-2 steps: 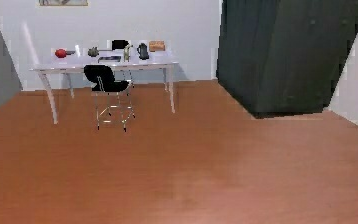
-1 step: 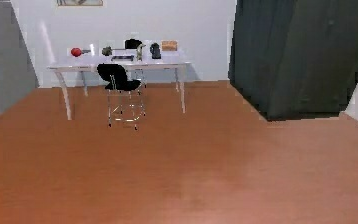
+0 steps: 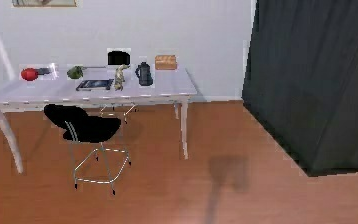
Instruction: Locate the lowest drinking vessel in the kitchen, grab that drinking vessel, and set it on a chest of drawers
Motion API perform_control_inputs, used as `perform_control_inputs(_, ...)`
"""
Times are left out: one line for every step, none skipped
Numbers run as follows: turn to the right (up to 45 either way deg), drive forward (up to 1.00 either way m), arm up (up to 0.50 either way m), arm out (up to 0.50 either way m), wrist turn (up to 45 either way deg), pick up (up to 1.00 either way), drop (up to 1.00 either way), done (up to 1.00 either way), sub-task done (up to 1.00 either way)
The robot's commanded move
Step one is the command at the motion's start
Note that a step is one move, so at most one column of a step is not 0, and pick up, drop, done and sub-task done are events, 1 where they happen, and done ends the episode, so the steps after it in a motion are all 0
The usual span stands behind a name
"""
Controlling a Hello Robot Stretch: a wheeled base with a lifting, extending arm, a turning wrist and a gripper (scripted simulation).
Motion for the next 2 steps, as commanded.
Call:
perform_control_inputs(0.0, 0.95, 0.00, 0.00, 0.0, 0.00, 0.00, 0.00, 0.00)
perform_control_inputs(-45.0, 0.00, 0.00, 0.00, 0.0, 0.00, 0.00, 0.00, 0.00)
